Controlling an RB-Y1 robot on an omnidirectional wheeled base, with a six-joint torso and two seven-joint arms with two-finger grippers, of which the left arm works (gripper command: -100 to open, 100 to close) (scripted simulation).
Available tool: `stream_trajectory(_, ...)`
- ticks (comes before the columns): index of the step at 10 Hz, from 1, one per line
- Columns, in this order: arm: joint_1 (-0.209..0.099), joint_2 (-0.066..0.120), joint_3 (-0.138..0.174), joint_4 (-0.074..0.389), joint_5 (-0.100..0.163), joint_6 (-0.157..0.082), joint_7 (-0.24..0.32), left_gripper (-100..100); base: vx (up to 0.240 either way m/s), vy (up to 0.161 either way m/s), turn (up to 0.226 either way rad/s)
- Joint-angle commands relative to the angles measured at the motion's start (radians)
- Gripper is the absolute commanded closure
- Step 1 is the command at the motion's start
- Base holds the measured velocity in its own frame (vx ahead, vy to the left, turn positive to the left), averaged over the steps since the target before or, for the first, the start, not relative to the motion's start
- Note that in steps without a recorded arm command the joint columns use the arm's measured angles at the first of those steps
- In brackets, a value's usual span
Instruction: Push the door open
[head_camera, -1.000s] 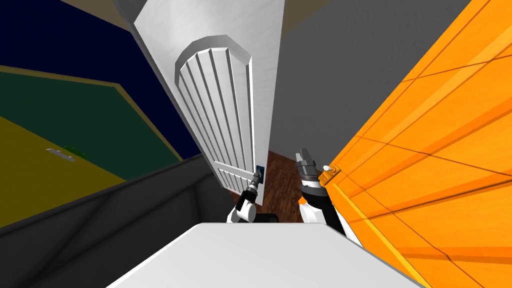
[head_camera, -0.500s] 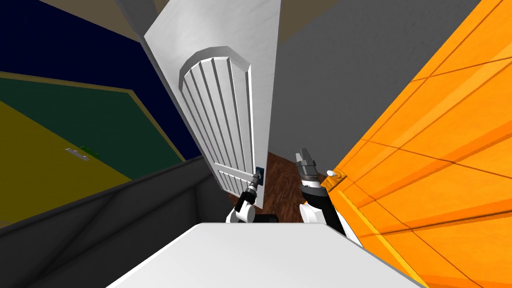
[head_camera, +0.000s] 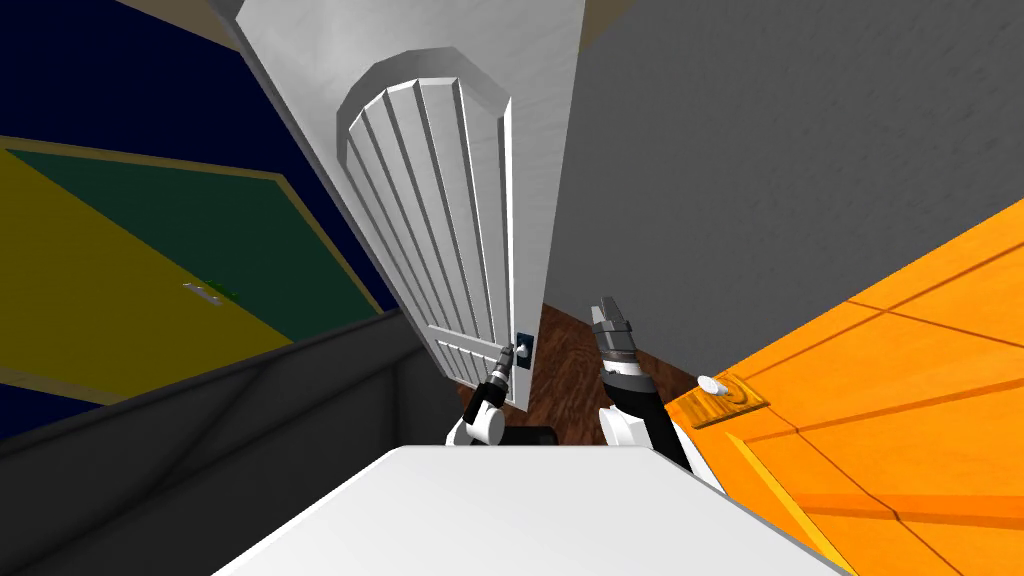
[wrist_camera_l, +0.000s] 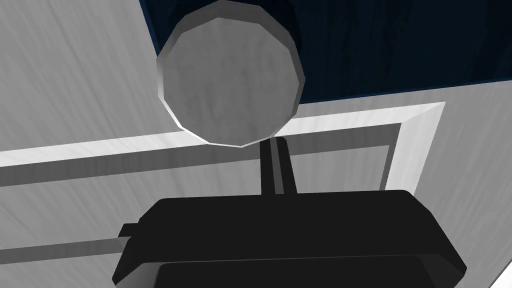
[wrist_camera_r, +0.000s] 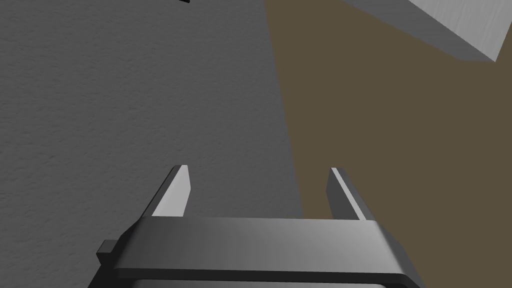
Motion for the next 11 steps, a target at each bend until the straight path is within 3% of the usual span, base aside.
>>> stream_trajectory(1, 0.011, 0.002, -0.008, -0.012, 0.005, 0.000, -0.006, -100, -0.204, 0.012, -0.009)
stream_trajectory(4, 0.038, 0.000, -0.028, -0.043, 0.027, -0.003, -0.022, -100, -0.242, 0.046, 0.020)
stream_trajectory(6, 0.059, -0.011, -0.045, -0.068, 0.045, -0.005, -0.036, -100, -0.263, 0.005, 0.036)
stream_trajectory(7, 0.052, -0.007, -0.038, -0.060, 0.040, -0.003, -0.030, -100, -0.109, -0.011, 0.005)
stream_trajectory(11, 0.030, -0.001, -0.022, -0.035, 0.027, -0.012, -0.016, -100, 0.152, -0.063, -0.027)
